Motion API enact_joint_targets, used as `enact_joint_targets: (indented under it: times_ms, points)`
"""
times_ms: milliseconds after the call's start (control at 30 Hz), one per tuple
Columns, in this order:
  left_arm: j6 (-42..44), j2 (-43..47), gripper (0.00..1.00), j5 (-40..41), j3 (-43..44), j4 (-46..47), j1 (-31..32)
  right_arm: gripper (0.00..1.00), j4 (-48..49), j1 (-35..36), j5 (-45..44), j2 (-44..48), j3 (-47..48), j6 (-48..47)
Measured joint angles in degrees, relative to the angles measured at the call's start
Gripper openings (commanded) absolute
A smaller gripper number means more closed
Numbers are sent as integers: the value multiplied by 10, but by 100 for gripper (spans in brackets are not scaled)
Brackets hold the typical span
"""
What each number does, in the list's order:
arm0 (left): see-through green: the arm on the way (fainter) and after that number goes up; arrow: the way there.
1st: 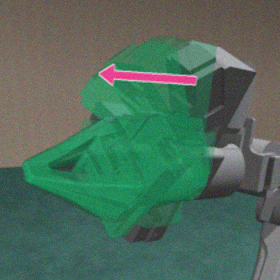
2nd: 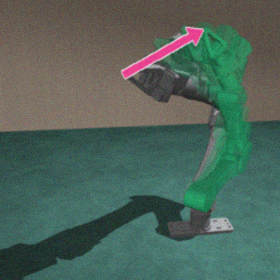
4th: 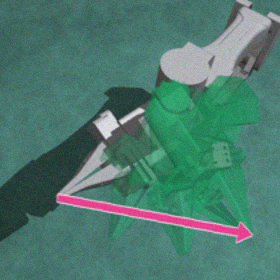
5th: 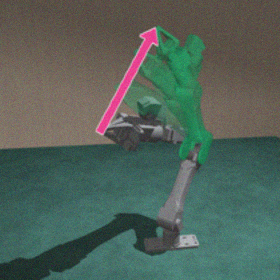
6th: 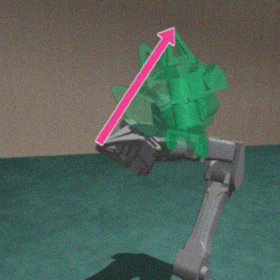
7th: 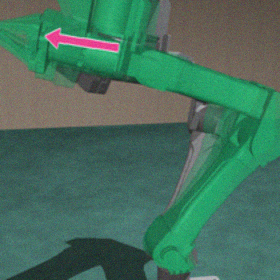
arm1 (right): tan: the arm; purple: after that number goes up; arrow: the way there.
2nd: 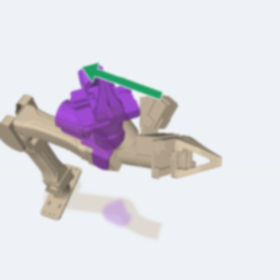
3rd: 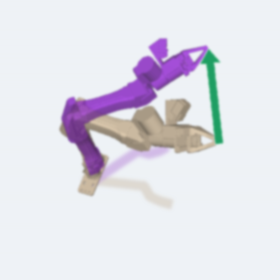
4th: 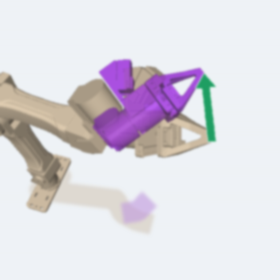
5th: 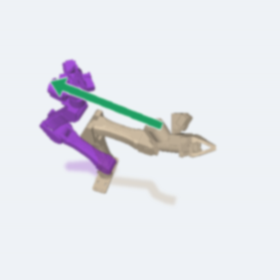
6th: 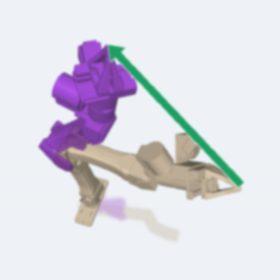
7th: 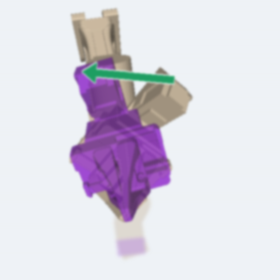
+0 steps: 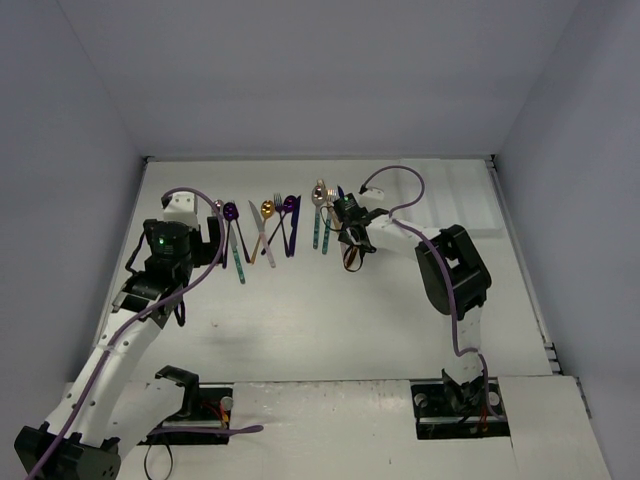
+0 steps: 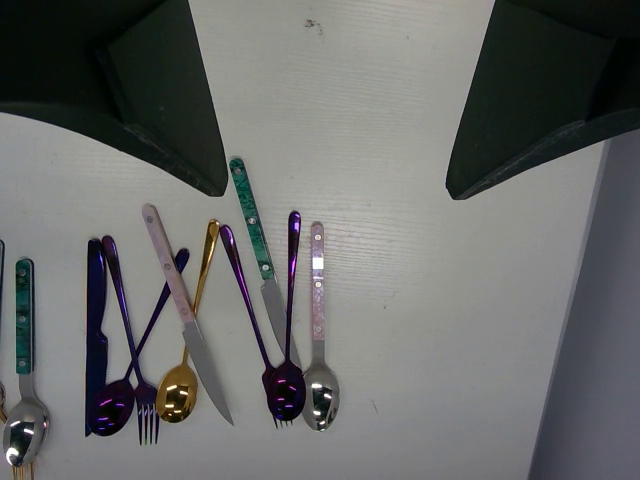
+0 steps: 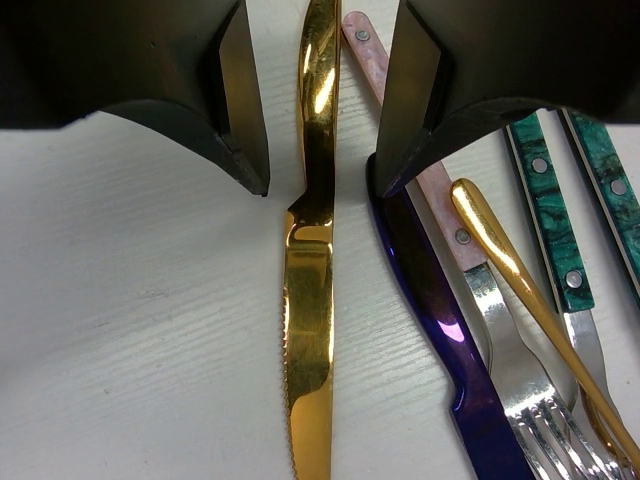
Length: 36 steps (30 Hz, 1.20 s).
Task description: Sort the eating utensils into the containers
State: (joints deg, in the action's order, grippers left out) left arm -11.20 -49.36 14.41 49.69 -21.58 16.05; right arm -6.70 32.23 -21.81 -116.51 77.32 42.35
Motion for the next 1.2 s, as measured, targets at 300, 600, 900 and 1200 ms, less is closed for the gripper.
enact_joint_targets:
  times_ms: [300, 600, 900, 1200]
  points:
    - [0, 0, 90, 0, 0, 0, 0, 39, 0, 0, 0, 2, -1, 2]
    - [0, 0, 90, 0, 0, 0, 0, 41, -4, 0, -3, 28, -4, -4]
    - [0, 0, 90, 0, 0, 0, 0, 40, -4, -11, -4, 29, -4, 2]
    - [0, 1, 90, 0, -5, 0, 0, 39, -4, -15, -1, 9, -4, 11]
